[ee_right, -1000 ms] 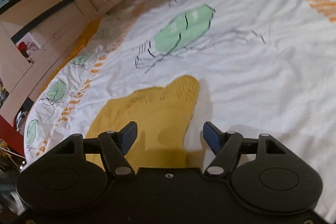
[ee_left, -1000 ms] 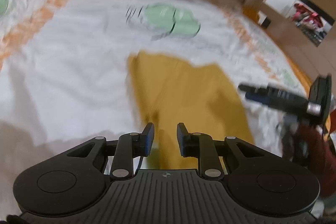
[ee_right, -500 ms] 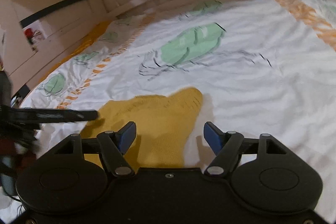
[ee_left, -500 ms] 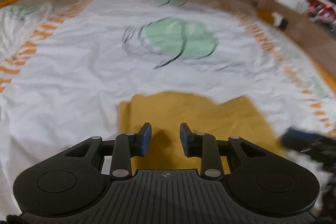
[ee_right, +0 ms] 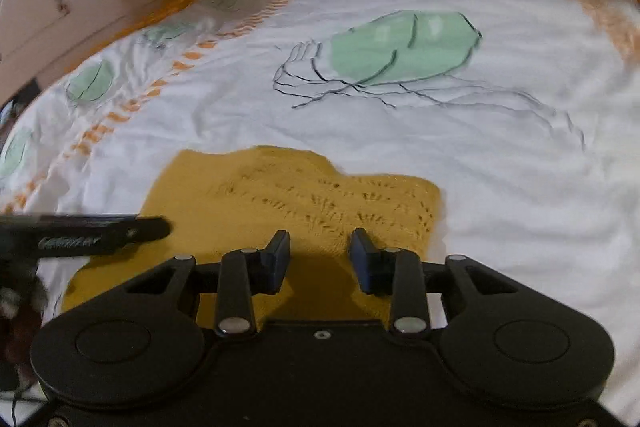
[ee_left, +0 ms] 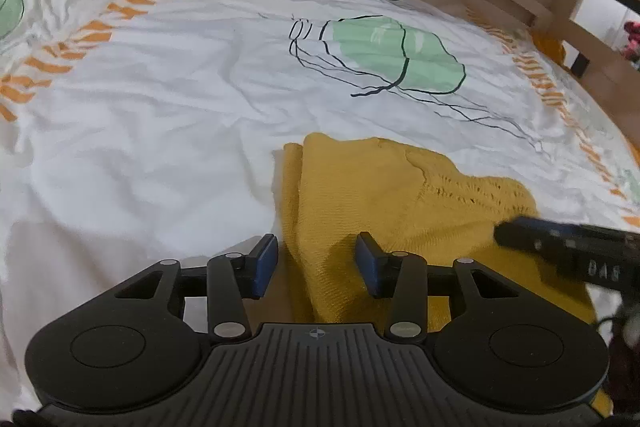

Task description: Fold small clothes

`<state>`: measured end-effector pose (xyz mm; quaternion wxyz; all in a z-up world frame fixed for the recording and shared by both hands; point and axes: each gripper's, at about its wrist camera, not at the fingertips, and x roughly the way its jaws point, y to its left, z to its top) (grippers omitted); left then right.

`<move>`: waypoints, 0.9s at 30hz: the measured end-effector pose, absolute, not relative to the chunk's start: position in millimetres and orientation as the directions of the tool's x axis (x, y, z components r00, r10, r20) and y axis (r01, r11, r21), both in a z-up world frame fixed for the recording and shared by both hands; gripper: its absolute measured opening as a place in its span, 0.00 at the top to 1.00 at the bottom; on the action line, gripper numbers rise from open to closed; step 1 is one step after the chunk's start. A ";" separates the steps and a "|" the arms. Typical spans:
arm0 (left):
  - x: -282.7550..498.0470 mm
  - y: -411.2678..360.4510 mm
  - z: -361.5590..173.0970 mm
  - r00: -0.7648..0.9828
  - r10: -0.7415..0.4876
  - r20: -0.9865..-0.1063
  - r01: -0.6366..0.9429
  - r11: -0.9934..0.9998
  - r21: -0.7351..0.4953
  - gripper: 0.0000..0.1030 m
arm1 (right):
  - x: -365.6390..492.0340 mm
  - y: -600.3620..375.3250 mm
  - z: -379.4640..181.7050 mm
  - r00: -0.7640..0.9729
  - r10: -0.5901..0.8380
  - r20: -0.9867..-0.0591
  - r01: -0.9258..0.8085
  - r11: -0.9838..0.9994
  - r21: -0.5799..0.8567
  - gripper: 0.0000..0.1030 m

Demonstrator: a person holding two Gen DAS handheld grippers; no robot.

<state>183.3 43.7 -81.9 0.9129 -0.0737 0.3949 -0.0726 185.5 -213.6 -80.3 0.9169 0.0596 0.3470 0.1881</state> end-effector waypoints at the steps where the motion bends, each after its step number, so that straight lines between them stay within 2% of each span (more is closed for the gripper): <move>1: 183.6 42.7 -82.2 0.680 -0.187 -0.709 0.075 0.980 -0.186 0.58 | 185.2 -211.5 -78.8 0.690 0.378 -0.617 -0.301 0.925 0.230 0.59; 2: 183.0 42.3 -82.3 0.682 -0.184 -0.708 0.075 0.980 -0.183 0.58 | 183.8 -209.4 -77.0 0.692 0.371 -0.619 -0.302 0.928 0.219 0.58; 5: 182.3 42.0 -80.0 0.683 -0.177 -0.709 0.070 0.982 -0.178 0.57 | 174.2 -206.6 -70.4 0.700 0.388 -0.599 -0.321 0.921 0.221 0.46; 7: 178.8 42.1 -74.1 0.680 -0.177 -0.711 0.068 0.981 -0.179 0.57 | 165.5 -207.7 -62.5 0.717 0.391 -0.577 -0.322 0.920 0.223 0.26; 11: 159.3 38.3 -59.5 0.699 -0.158 -0.697 0.084 0.987 -0.140 0.56 | 144.0 -207.4 -44.5 0.770 0.352 -0.532 -0.297 0.936 0.189 0.12; 12: 151.9 37.3 -55.2 0.705 -0.154 -0.692 0.086 0.987 -0.132 0.52 | 135.4 -209.3 -40.8 0.780 0.344 -0.522 -0.287 0.939 0.189 0.04; 13: 144.5 36.2 -51.4 0.712 -0.148 -0.686 0.085 0.989 -0.125 0.46 | 130.3 -210.9 -37.7 0.787 0.340 -0.516 -0.280 0.941 0.192 0.00; 16: 121.4 34.1 -37.8 0.741 -0.134 -0.658 0.081 0.991 -0.111 0.38 | 109.8 -216.8 -30.5 0.805 0.328 -0.494 -0.256 0.944 0.210 0.00; 24: 64.9 22.8 -11.3 0.771 -0.104 -0.628 0.065 0.994 -0.085 0.38 | 64.0 -234.7 -23.4 0.835 0.270 -0.479 -0.140 0.947 0.291 0.00; 27: 48.6 14.2 -7.0 0.770 -0.059 -0.635 0.046 0.998 -0.037 0.38 | 47.8 -235.6 -24.2 0.839 0.249 -0.484 -0.112 0.949 0.294 0.00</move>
